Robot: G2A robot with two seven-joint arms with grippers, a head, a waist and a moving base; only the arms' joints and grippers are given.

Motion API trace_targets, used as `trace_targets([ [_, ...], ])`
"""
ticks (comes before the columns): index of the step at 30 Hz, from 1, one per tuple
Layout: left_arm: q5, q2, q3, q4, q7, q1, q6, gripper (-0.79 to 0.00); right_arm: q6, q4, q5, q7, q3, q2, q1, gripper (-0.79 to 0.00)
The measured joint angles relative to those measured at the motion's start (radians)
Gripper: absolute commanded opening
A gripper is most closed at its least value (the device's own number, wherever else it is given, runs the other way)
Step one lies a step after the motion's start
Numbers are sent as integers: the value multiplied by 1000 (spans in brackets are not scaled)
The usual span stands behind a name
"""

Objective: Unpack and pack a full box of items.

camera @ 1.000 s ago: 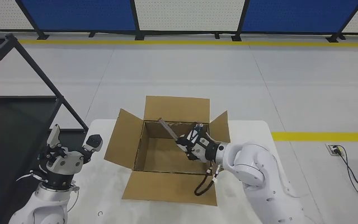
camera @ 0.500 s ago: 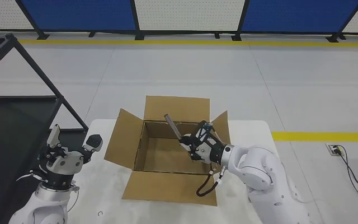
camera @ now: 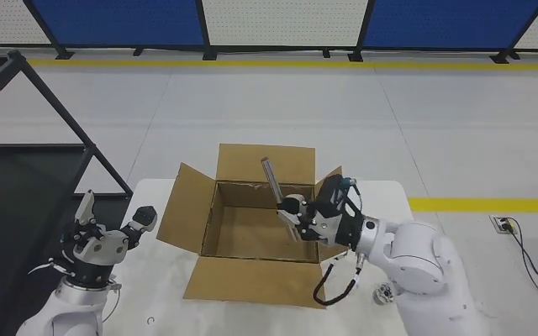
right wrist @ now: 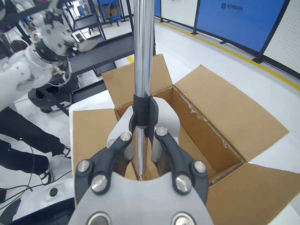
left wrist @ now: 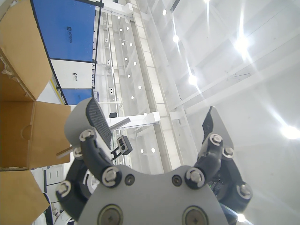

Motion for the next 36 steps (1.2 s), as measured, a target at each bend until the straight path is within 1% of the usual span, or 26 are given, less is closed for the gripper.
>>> trace_targets([
  [5,3,0,5,9,-5,-5,2,0,-7,-151,152,96,122,30,-114,-785],
  [10,11,0,12,17,-10,-9,11,0,3,-289,289,132,296,58,-271,-785],
  [13,11,0,12,17,-10,-9,11,0,19,-328,369,149,391,71,-359,-785],
  [15,11,0,12,16,-10,-9,11,0,36,-337,396,157,429,75,-394,-785],
  [31,11,0,12,16,-10,-9,11,0,37,-337,396,158,431,75,-394,-785],
  [36,5,-1,21,28,-15,1,33,0,52,-340,379,144,421,77,-401,-785],
])
